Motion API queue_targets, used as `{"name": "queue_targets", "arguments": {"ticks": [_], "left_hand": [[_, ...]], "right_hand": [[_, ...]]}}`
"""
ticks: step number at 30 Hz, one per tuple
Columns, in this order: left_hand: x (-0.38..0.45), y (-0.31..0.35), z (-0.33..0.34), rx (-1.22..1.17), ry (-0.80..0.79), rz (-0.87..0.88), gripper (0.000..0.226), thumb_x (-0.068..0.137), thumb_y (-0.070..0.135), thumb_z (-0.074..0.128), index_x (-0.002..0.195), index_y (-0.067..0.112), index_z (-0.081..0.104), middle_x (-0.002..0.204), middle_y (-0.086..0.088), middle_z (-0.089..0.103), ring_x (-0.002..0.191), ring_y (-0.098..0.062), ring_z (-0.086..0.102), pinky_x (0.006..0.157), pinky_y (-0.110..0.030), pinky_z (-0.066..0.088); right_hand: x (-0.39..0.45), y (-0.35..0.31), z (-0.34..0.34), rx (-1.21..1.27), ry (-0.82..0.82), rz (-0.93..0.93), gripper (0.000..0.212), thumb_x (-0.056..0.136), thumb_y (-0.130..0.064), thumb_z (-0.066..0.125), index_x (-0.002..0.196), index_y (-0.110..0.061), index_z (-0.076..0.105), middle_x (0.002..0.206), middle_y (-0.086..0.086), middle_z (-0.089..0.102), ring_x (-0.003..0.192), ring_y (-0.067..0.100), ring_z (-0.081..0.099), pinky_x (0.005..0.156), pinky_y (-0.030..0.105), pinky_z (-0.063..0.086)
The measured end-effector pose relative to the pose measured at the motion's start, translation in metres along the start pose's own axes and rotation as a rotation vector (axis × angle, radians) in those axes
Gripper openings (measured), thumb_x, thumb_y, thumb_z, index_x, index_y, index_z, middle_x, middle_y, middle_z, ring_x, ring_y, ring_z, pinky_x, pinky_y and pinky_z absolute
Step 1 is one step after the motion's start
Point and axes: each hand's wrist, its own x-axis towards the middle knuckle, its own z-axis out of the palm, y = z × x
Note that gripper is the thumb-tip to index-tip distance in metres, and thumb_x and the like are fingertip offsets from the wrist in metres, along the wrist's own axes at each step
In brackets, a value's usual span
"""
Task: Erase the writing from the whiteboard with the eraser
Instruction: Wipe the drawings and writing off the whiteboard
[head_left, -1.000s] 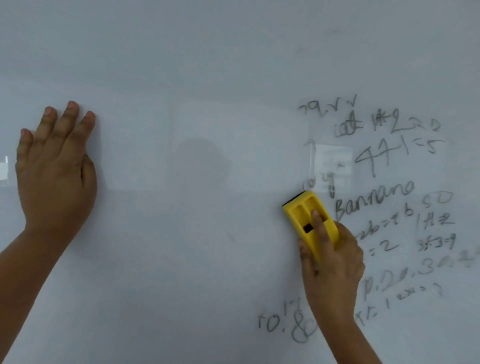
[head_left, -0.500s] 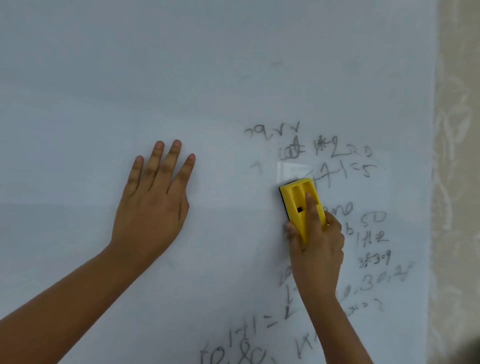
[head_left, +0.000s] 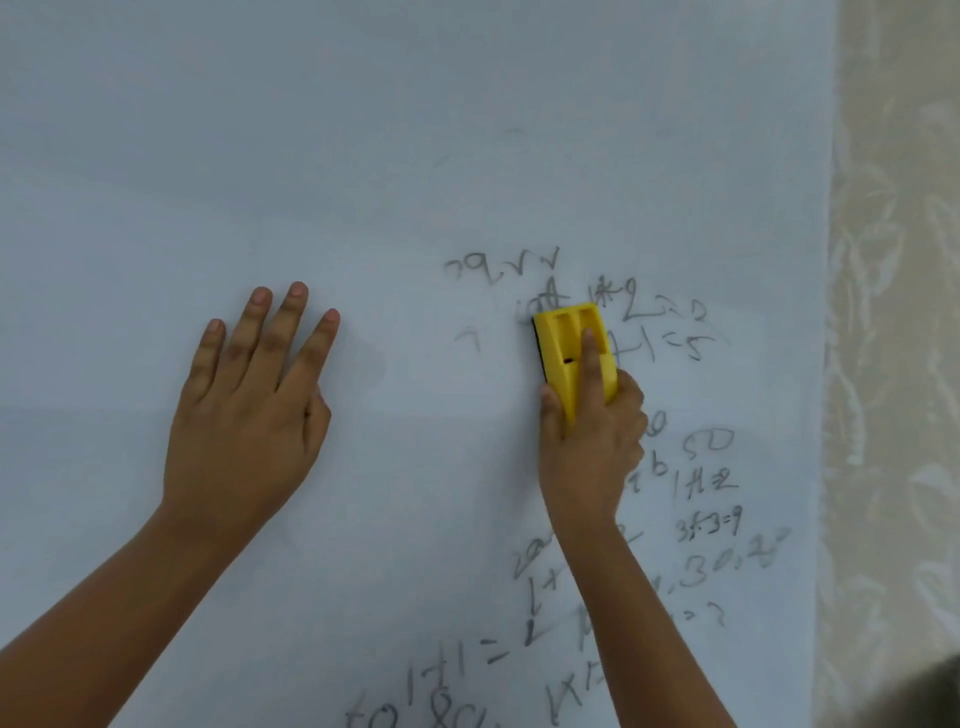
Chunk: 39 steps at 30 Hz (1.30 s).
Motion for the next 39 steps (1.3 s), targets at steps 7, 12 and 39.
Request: {"name": "queue_targets", "arguments": {"ticks": [7,12,39], "left_hand": [[0.004,0.001,0.000,0.006,0.019,-0.014,0.052,0.095,0.017,0.028,0.144,0.007,0.040,0.152,-0.018,0.034,0.141,-0.035,0.030,0.115,-0.051,0.020],[0.001,0.001,0.000,0.023,-0.006,-0.014,0.052,0.095,0.018,0.027,0.143,0.006,0.041,0.151,-0.019,0.036,0.140,-0.035,0.032,0.115,-0.051,0.020],[-0.001,0.004,-0.004,0.050,-0.042,-0.023,0.053,0.093,0.016,0.031,0.145,0.008,0.038,0.151,-0.017,0.036,0.141,-0.034,0.030,0.114,-0.051,0.021]], "right_hand": [[-0.003,0.010,-0.009,-0.075,-0.060,-0.323,0.055,0.088,-0.035,0.053,0.139,-0.029,0.033,0.127,0.022,0.048,0.100,0.038,0.052,0.080,0.053,0.044],[0.044,-0.006,-0.002,-0.014,-0.017,0.072,0.061,0.092,-0.040,0.045,0.142,-0.042,0.009,0.142,0.016,0.029,0.115,0.036,0.038,0.090,0.054,0.036],[0.046,-0.065,0.011,-0.116,-0.041,-0.162,0.062,0.093,-0.034,0.046,0.144,-0.038,0.011,0.140,0.017,0.032,0.109,0.033,0.041,0.086,0.048,0.035]]}}
